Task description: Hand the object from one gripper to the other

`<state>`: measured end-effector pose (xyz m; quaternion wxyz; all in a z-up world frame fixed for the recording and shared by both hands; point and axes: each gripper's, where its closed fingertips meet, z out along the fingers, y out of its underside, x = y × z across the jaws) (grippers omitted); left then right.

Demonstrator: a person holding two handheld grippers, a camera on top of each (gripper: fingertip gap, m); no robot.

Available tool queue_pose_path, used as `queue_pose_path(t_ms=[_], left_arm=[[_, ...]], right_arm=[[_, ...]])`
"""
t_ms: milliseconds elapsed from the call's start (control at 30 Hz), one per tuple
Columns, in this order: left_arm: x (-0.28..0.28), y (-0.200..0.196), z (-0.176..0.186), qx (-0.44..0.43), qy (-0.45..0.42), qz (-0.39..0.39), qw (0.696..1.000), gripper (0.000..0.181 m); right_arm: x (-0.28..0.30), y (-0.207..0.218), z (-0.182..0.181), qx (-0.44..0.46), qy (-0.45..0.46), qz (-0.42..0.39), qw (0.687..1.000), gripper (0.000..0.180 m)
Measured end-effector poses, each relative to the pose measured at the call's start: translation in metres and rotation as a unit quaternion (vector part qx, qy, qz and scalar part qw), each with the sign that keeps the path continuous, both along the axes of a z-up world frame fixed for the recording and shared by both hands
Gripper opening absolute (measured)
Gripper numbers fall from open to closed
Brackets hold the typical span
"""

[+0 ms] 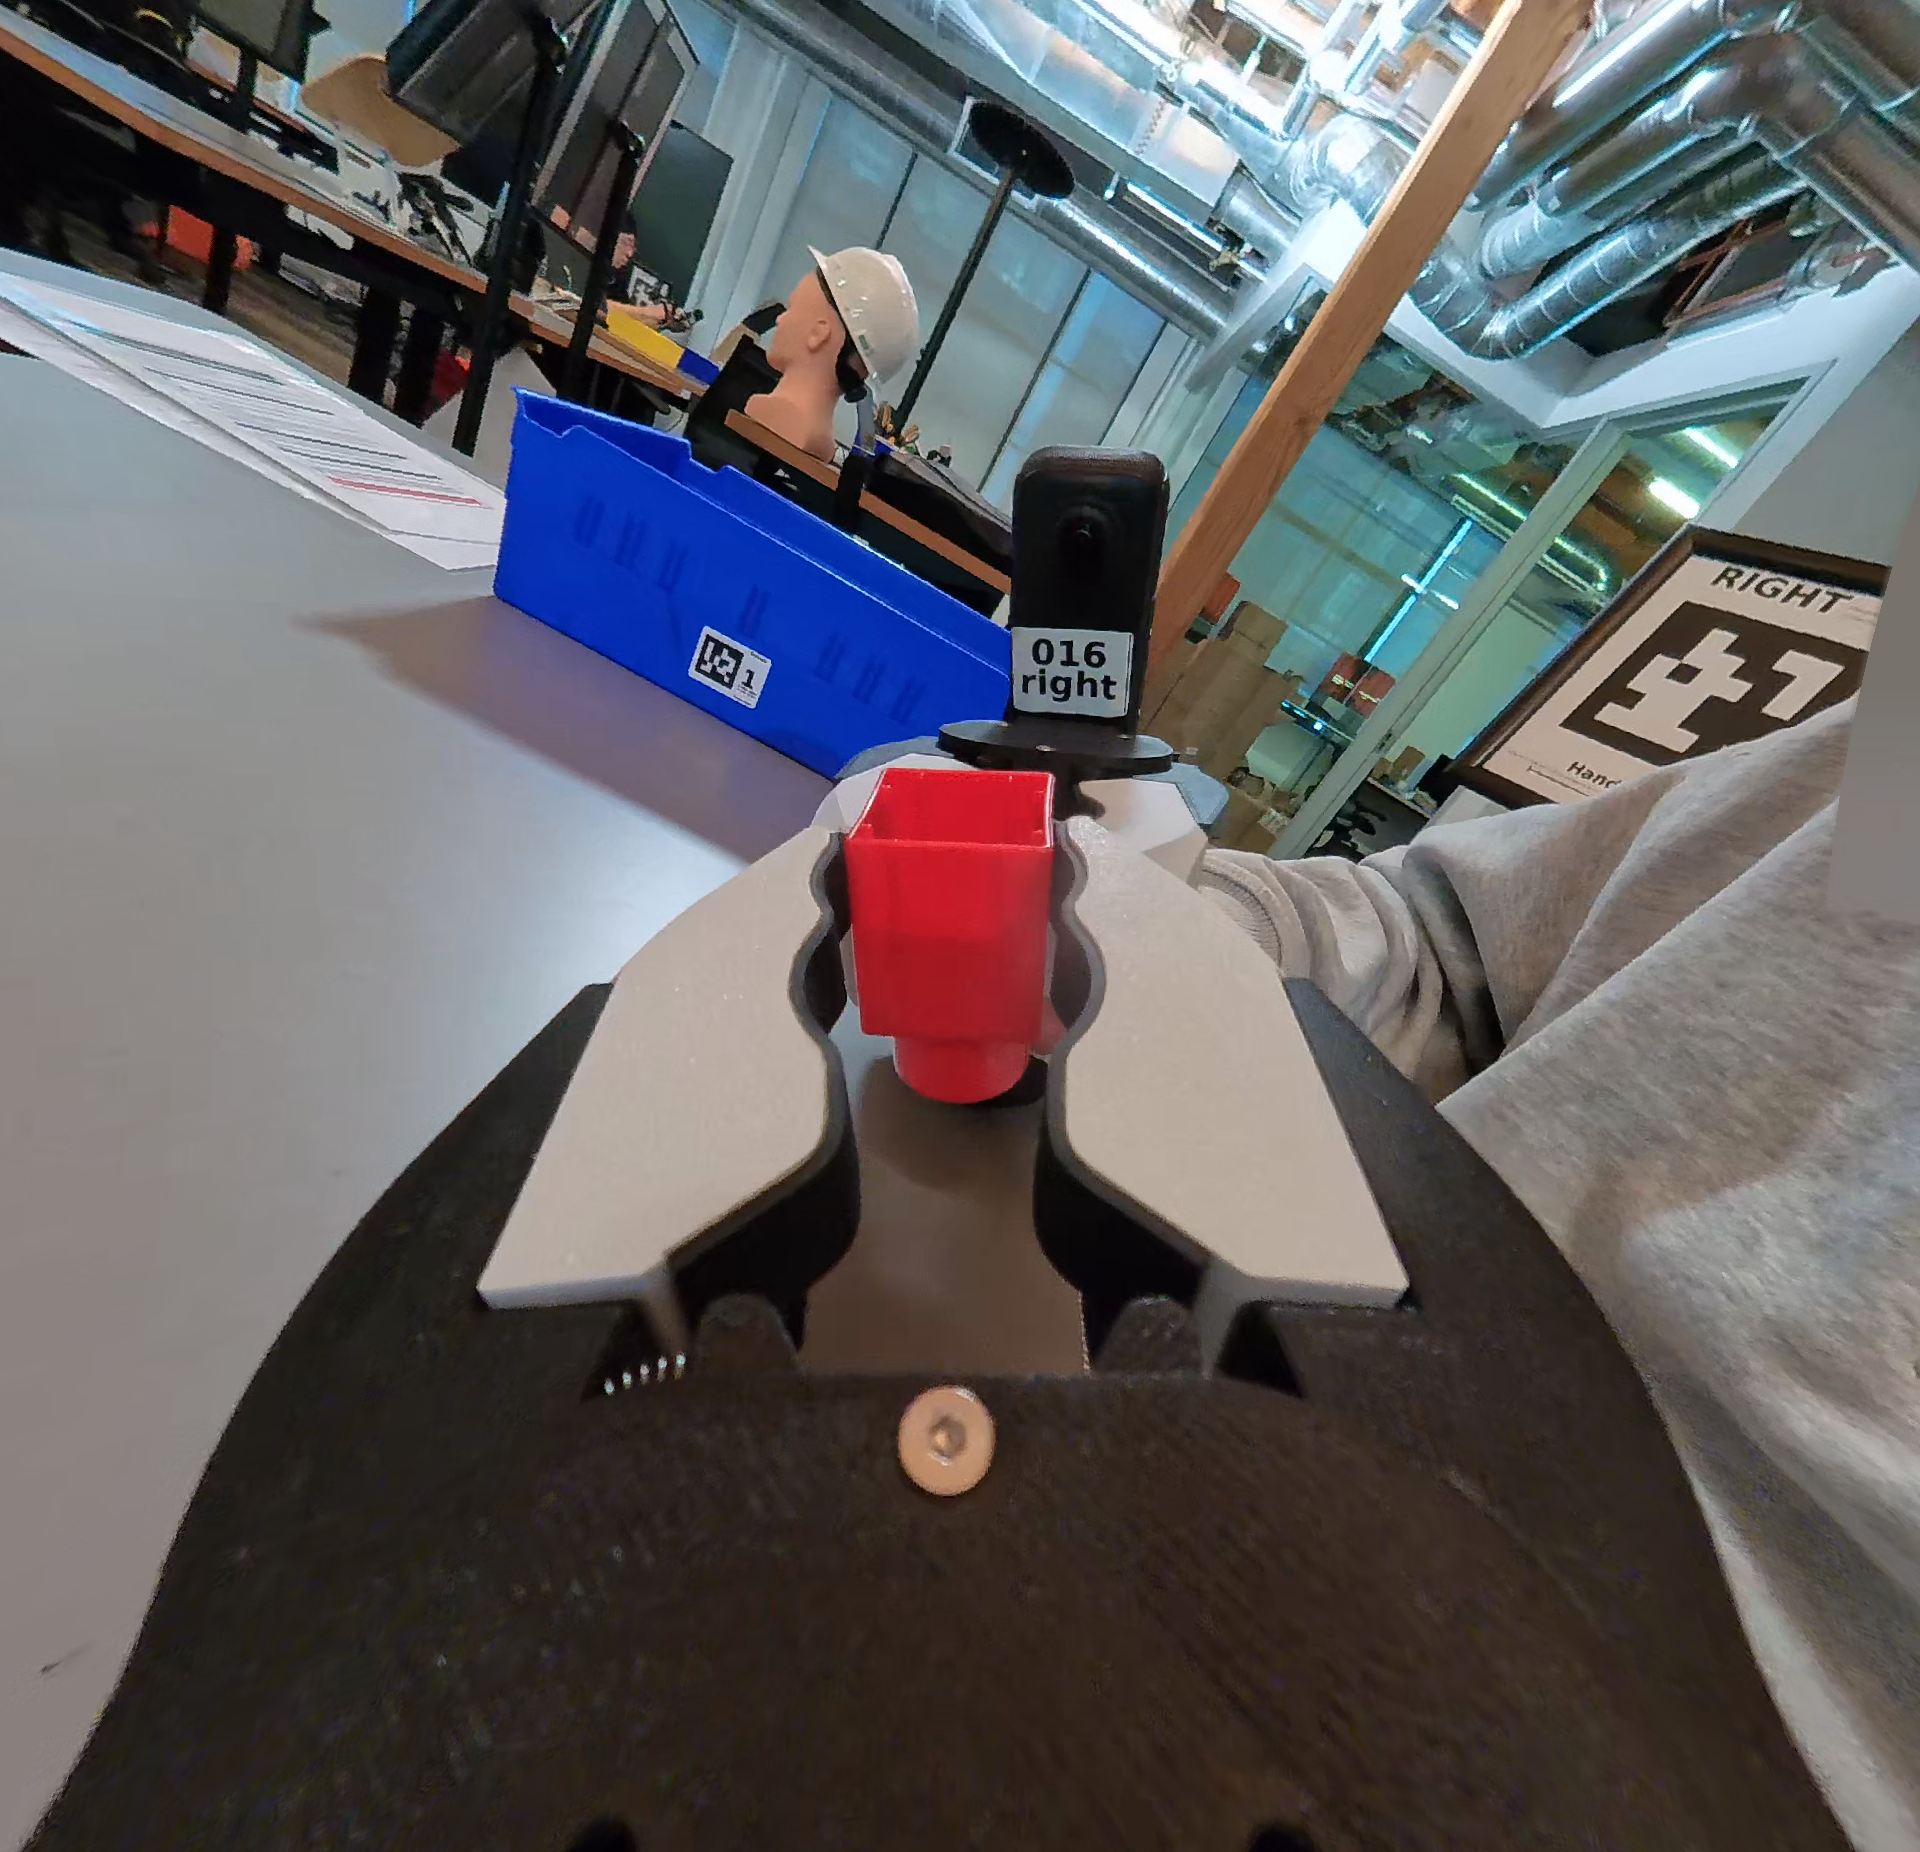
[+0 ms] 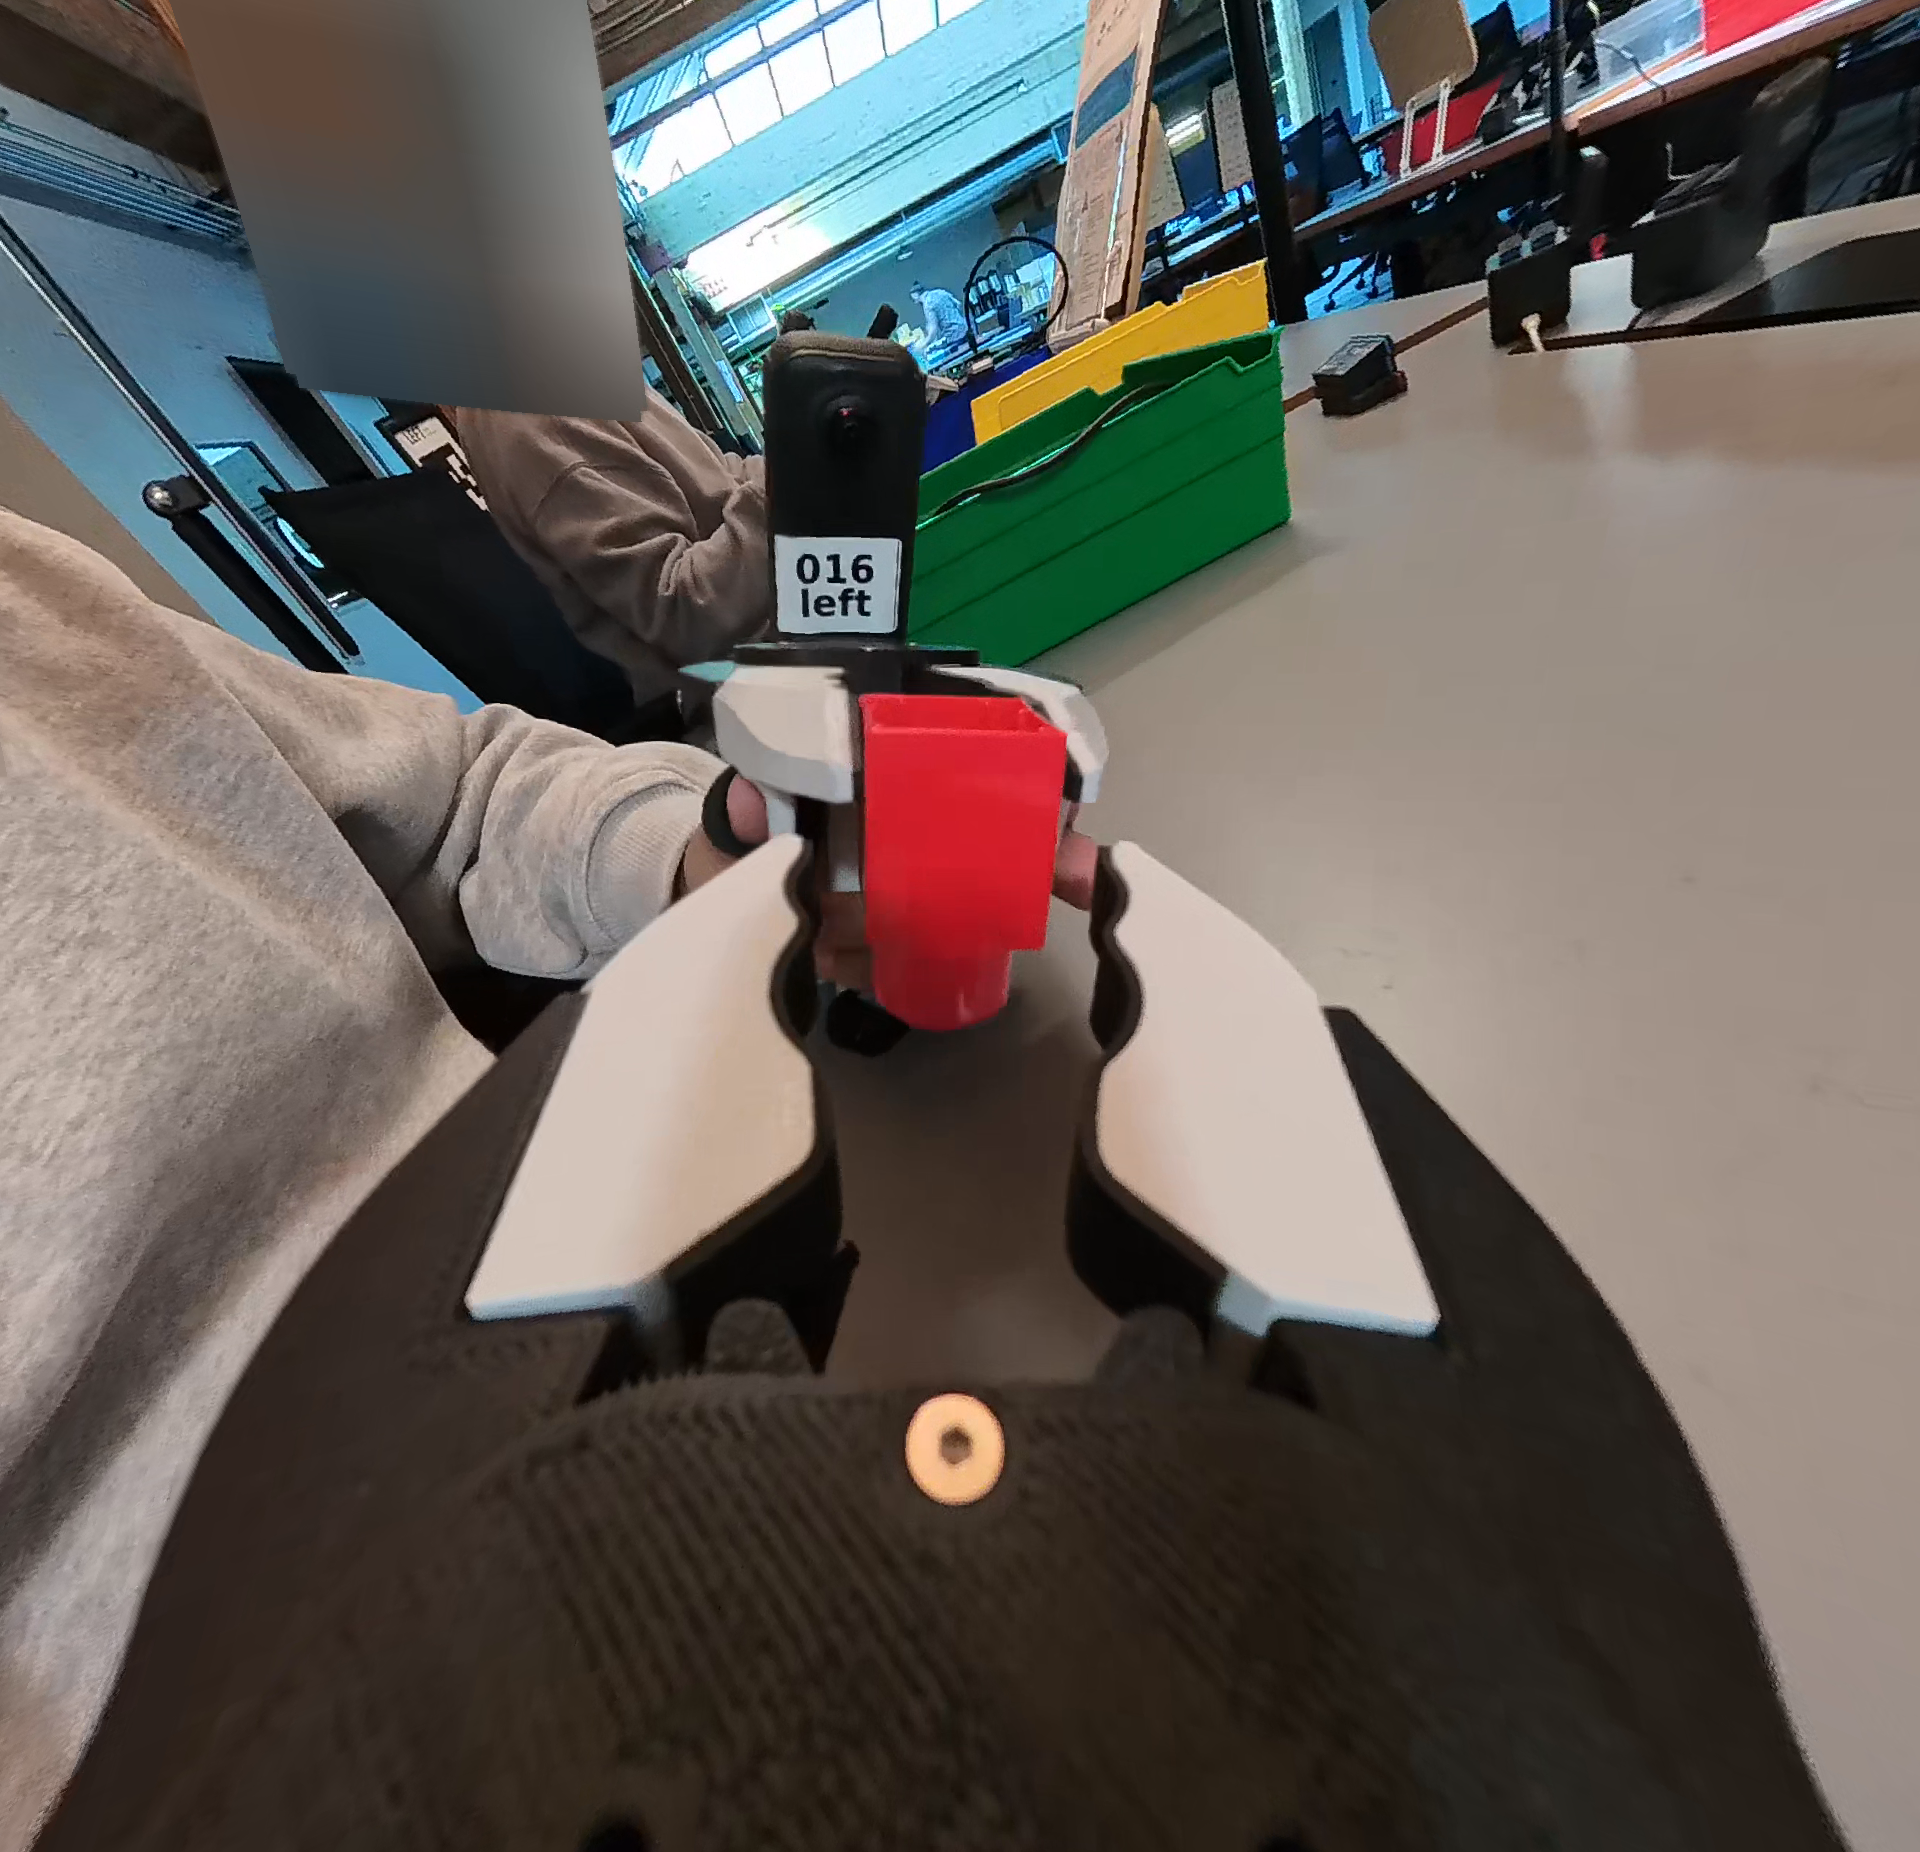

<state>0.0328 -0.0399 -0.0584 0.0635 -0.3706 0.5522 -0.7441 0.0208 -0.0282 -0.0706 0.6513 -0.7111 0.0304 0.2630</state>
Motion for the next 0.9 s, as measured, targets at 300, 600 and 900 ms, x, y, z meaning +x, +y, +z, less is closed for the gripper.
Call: queue_pose_path(t_ms=[300, 600, 900], left_arm=[[-0.001, -0.004, 0.0, 0.0, 0.0, -0.002, 1.0, 0.038], [0.002, -0.002, 0.001, 0.0, -0.001, 0.01, 1.0, 0.08], [0.007, 0.004, -0.004, 0.092, -0.045, 0.046, 0.994, 0.092]], right_arm=[[-0.003, -0.001, -0.003, -0.012, -0.017, 0.008, 1.0, 0.036], [0.014, -0.007, 0.007, 0.009, 0.018, -0.014, 1.0, 0.036], [0.026, -0.016, 0.016, 0.02, 0.106, 0.004, 0.994, 0.036]])
